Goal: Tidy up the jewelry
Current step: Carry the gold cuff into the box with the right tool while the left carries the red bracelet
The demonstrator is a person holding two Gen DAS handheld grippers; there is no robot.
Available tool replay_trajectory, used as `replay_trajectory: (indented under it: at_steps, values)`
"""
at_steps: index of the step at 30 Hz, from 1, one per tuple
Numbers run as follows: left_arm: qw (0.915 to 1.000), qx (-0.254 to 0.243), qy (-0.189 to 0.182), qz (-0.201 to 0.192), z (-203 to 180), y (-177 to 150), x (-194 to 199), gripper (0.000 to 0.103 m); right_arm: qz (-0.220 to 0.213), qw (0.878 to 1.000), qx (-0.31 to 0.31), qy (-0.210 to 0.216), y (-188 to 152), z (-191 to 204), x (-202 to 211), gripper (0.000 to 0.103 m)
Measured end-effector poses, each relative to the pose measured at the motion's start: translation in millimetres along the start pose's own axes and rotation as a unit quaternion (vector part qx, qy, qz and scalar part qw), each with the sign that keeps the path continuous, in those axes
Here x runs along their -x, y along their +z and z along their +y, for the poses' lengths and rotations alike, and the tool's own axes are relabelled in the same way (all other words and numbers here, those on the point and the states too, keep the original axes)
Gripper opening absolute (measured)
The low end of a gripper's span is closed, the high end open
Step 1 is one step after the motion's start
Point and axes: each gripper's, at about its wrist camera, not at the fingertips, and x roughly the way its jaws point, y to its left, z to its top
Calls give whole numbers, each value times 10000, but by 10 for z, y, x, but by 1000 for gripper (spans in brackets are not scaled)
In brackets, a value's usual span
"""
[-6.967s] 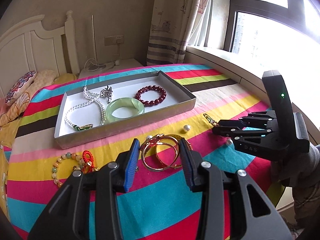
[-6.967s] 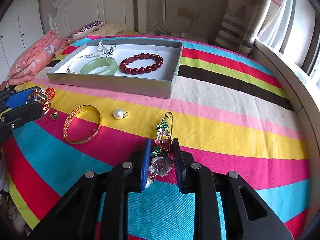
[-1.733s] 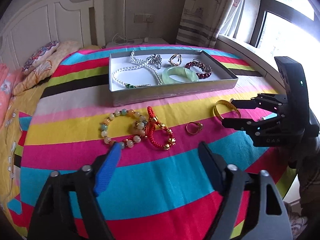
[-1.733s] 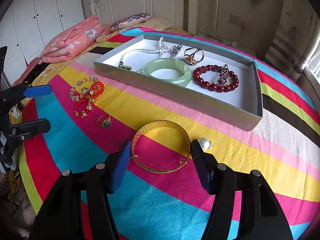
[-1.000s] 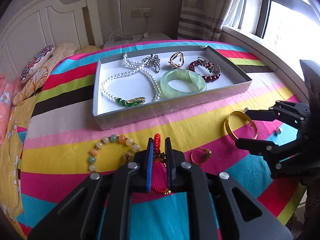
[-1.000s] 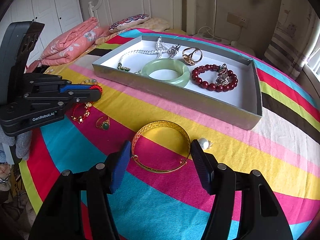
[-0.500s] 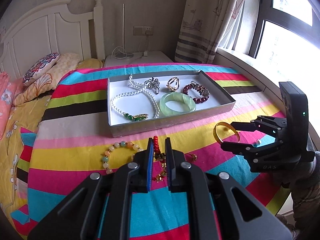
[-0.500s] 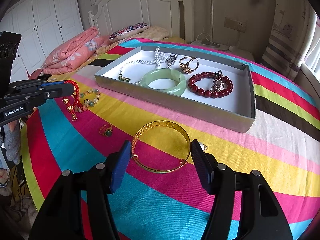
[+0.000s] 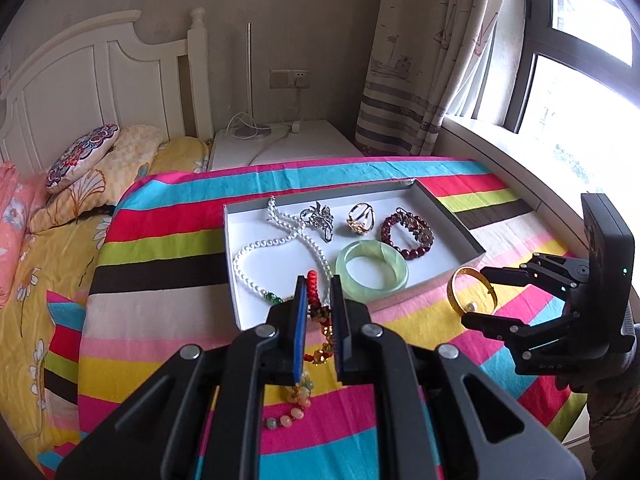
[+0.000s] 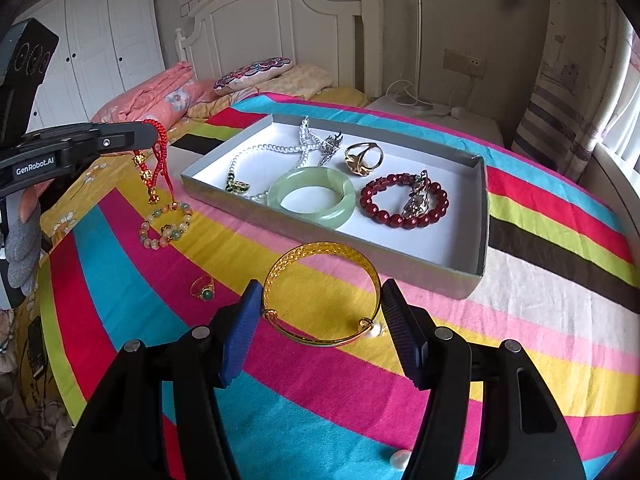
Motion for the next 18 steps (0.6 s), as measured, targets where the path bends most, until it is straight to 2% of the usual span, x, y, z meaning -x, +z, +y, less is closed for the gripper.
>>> replay_trajectory:
  at_steps: [8, 18]
  values:
    - [9995, 278, 27, 151, 252, 338, -425, 10, -15, 9992, 217, -322, 397, -162, -64, 60]
    - [9984, 399, 133, 387, 354, 493, -965, 10, 169, 9983, 268, -480, 775, -430, -416, 60]
